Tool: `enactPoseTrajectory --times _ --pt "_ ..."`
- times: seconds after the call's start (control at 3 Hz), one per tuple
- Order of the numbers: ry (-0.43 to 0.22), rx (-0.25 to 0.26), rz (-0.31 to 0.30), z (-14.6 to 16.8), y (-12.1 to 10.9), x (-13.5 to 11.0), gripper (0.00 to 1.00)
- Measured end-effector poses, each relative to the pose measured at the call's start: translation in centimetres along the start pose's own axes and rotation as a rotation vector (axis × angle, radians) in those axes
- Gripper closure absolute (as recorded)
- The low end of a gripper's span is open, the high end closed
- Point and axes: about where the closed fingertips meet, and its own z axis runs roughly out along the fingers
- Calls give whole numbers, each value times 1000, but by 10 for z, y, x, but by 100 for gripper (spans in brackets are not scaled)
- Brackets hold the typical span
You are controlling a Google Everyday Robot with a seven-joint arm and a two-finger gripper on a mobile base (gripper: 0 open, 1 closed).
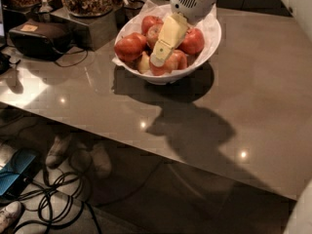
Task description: Pick apple from white bowl
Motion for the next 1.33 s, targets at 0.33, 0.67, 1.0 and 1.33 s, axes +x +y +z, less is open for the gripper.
enactPoseTrajectory --times 0.33,0.67,1.0,1.33 --pt "-8 -51 67 10 -4 7 0" --pt "-9 -52 68 10 -4 7 0" --pt "-30 -52 118 15 3 15 0" --pt "-54 -44 244 24 47 25 0"
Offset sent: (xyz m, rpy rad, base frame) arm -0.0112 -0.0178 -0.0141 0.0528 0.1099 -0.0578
